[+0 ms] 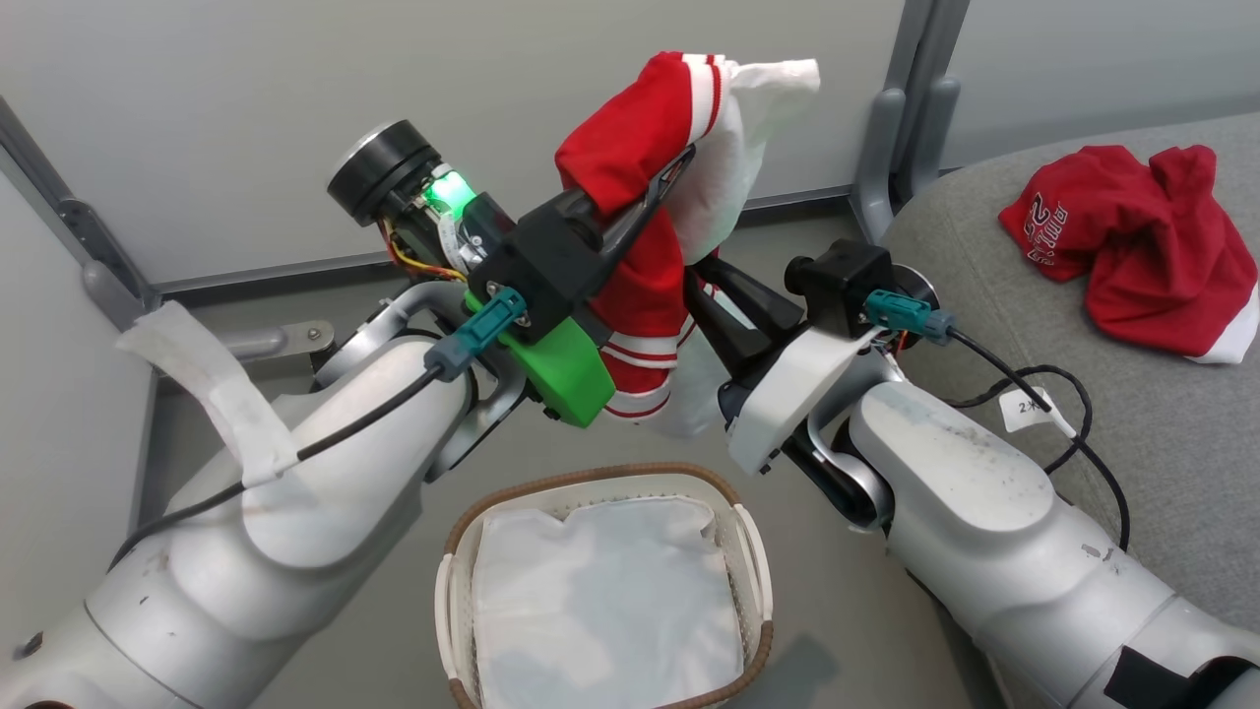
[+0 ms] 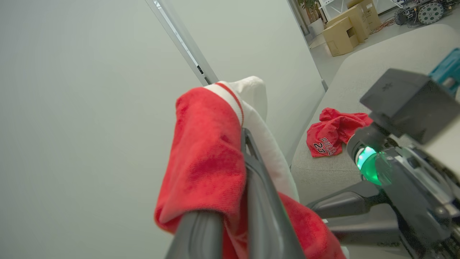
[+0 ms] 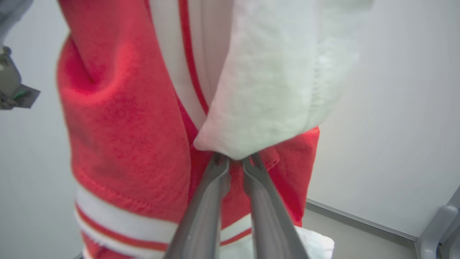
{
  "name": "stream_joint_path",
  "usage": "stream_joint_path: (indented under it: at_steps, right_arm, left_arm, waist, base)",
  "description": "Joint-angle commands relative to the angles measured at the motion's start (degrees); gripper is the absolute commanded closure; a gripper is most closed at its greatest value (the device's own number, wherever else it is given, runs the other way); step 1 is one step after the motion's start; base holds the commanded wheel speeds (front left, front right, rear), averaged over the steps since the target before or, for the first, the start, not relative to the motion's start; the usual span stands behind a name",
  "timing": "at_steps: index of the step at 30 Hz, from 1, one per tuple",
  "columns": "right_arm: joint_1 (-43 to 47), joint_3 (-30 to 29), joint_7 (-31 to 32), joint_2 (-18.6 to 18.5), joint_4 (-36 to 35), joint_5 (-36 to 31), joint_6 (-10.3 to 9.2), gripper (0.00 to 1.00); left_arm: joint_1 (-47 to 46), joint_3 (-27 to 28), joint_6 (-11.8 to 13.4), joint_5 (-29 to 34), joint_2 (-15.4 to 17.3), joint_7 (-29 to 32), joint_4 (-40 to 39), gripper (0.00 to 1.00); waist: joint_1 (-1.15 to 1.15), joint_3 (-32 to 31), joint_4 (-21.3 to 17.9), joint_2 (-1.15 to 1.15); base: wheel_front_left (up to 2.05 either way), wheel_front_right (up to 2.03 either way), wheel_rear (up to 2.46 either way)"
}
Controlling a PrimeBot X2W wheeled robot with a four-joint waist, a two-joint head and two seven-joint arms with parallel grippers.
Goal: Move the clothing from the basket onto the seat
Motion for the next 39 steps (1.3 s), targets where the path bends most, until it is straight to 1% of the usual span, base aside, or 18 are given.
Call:
stream_joint_path:
  at_steps: [1, 10, 15, 16, 17, 19, 20, 25, 28, 34, 39]
  right_arm:
    - [0.7, -0.3, -0.3, 0.1, -0.2, -0.6, -0.06, 1.0]
    - [1.6, -2.0, -0.3, -1.4, -1.5, -3.1, -0.06, 1.0]
    - [2.5, -5.1, -0.3, -2.4, -3.8, -4.7, -0.06, 1.0]
    - [2.7, -6.0, -0.3, -2.6, -4.4, -5.2, -0.06, 1.0]
    - [2.9, -6.8, -0.3, -2.8, -4.9, -5.6, -0.06, 1.0]
    - [3.1, -8.2, -0.3, -3.1, -5.8, -6.5, -0.07, 1.0]
    - [3.1, -9.1, -0.3, -3.2, -6.3, -7.0, -0.07, 1.0]
    - [4.2, -12.7, -0.3, -3.3, -7.6, -8.8, -0.06, 1.0]
    - [4.5, -14.7, -0.3, -3.5, -8.0, -10.0, -0.06, 1.0]
    - [5.7, -17.3, -0.3, -4.5, -8.0, -11.4, -0.06, 1.0]
    - [7.1, -19.2, -0.3, -5.4, -8.0, -12.2, -0.06, 1.0]
  left_arm:
    - [0.9, 0.5, 0.5, -0.5, 0.4, -0.2, 0.2, 1.0]
    - [2.3, 2.7, 1.8, -3.0, 3.0, -0.4, 3.2, 1.0]
    - [3.6, 4.2, 2.6, -4.4, 4.4, -1.0, 5.3, 1.0]
    - [3.9, 4.5, 2.7, -4.7, 4.7, -1.2, 5.6, 0.98]
    - [4.3, 4.8, 2.8, -5.2, 4.9, -1.4, 6.0, 0.87]
    - [5.5, 5.5, 3.1, -6.6, 5.2, -2.0, 6.7, 0.46]
    - [6.2, 5.8, 3.1, -7.3, 5.2, -2.3, 7.1, 0.0]
    - [9.8, 6.6, 3.5, -9.9, 5.0, -3.8, 7.6, 0.0]
    - [12.5, 6.4, 3.5, -10.8, 4.2, -4.9, 7.7, 0.0]
    - [17.8, 5.7, 4.4, -11.5, 1.3, -6.7, 6.8, 0.0]
    - [21.4, 4.8, 4.4, -10.7, -1.3, -7.4, 7.1, 0.0]
  waist:
    - [0.0, 0.0, 0.0, 0.0]
    - [0.0, 0.3, -0.9, 0.0]
    - [0.0, 0.7, -1.5, 0.0]
    - [0.0, 0.8, -1.6, 0.0]
    - [0.0, 0.9, -1.8, 0.0]
    - [0.0, 1.0, -2.1, 0.0]
    - [0.0, 1.1, -2.2, 0.0]
    - [0.0, 1.5, -2.9, 0.0]
    - [0.0, 1.7, -3.3, 0.0]
    - [0.0, 2.2, -4.5, 0.0]
    - [0.0, 2.5, -6.0, 0.0]
  base:
    - [0.0, 0.0, 0.0]
    - [0.0, 0.0, 0.0]
    - [0.0, 0.0, 0.0]
    - [0.0, 0.0, 0.0]
    - [0.0, 0.0, 0.0]
    - [0.0, 0.0, 0.0]
    - [0.0, 0.0, 0.0]
    - [0.0, 0.0, 0.0]
    - [0.0, 0.0, 0.0]
    - [0.0, 0.0, 0.0]
    - [0.0, 0.0, 0.0]
